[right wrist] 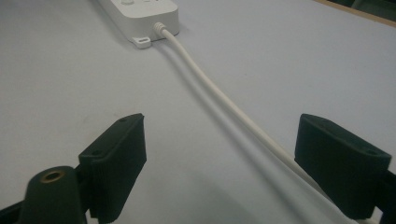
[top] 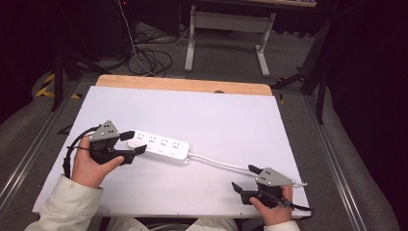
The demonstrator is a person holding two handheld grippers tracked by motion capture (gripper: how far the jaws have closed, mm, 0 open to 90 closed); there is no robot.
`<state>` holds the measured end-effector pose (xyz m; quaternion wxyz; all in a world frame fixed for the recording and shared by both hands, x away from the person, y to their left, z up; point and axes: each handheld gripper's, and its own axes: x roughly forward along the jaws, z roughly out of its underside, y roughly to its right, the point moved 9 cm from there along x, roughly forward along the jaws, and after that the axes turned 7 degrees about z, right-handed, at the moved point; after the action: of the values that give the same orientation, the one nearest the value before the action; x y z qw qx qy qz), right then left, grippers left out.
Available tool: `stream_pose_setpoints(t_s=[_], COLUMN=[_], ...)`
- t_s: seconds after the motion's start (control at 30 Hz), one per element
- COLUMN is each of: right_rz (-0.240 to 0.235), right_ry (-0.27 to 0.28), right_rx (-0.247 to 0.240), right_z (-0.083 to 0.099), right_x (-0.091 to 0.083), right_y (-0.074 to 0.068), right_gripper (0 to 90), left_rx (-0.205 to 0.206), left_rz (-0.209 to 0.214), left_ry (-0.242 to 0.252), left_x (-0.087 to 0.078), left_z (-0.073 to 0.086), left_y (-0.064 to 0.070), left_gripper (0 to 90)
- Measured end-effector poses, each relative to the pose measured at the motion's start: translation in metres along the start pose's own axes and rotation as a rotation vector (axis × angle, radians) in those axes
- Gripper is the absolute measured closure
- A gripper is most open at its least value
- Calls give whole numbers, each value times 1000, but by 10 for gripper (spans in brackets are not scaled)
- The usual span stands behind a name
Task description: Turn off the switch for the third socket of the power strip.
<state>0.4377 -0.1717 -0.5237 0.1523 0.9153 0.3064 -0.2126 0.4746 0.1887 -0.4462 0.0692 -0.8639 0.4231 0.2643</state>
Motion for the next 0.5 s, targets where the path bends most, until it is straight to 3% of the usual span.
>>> stream_pose_setpoints(t_s=[0.37, 0.4, 0.5], right_rz=[-5, -5, -4], right_ry=[0, 0, -2], right_rx=[-2, -2, -7], right_z=[0, 0, 0], right_x=[-1, -1, -1], right_y=[0, 0, 0], right_gripper=[162, 162, 162], left_rx=[31, 14, 27], left_rz=[16, 27, 17], left_ry=[90, 95, 87], left_x=[-28, -30, -37], left_z=[0, 2, 8], left_y=[11, 13, 11], left_gripper=[172, 172, 162])
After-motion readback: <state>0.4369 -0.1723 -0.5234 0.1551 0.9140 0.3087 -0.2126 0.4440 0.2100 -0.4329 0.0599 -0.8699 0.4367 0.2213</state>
